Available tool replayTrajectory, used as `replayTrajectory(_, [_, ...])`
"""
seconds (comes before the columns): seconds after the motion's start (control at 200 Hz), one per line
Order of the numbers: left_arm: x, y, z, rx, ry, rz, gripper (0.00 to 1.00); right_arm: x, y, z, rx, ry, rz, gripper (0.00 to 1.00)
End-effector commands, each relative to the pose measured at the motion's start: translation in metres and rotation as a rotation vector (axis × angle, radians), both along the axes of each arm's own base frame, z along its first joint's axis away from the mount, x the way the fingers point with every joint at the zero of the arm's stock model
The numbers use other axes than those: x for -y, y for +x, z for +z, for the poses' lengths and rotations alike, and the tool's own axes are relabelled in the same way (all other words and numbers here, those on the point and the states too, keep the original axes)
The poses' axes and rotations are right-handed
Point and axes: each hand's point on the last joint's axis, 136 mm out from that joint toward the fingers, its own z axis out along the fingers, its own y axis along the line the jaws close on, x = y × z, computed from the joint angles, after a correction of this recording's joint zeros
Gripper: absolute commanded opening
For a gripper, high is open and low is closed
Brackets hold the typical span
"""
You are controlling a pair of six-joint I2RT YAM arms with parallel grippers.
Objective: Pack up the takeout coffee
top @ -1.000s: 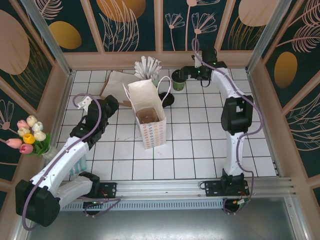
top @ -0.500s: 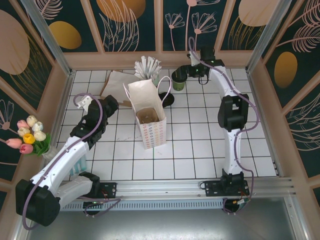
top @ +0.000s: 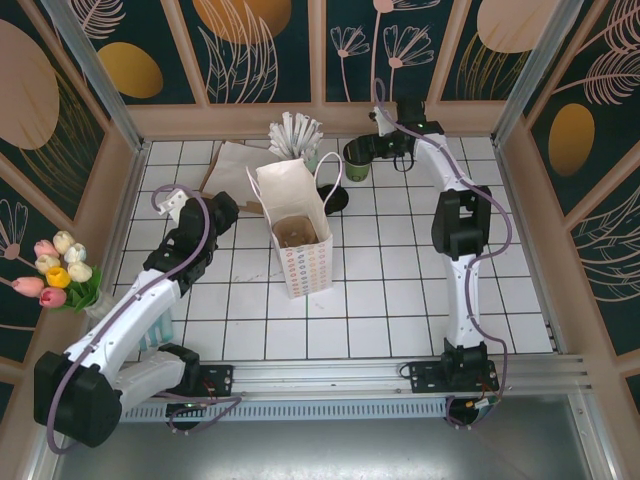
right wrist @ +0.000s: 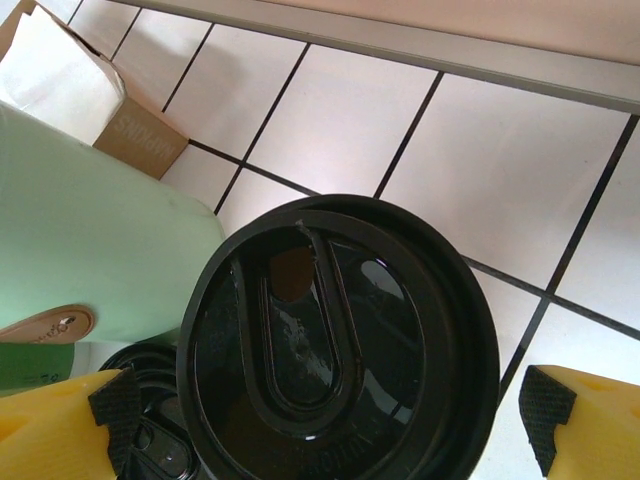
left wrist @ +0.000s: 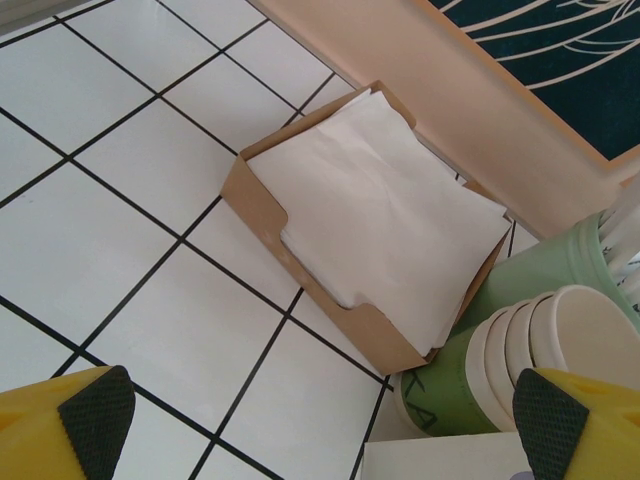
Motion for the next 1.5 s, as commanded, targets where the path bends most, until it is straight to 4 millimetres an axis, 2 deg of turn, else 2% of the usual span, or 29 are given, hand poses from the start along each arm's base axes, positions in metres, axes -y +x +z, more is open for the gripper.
replayTrajectory(0.0, [0.003,0.007,0.011,0.029,0.006,-0.017,0.98,-0.011,0.005,0.002,0.027,0.016,0.040,0.99])
replayTrajectory(0.485, [0.007,0.010,0.003,0.004,0.017,-0.040,0.98,-0.023,0.009,-0.003,0.040,0.034,0.072,0.99])
replayTrajectory(1.061, [0.009,0.011,-0.002,-0.014,0.035,-0.054,0.98,-0.021,0.013,-0.014,0.025,0.009,0.054,0.98])
replayTrajectory(1.491, [0.008,0.010,-0.003,-0.016,0.043,-0.058,0.99,-0.022,0.015,-0.016,0.014,0.019,0.036,0.82])
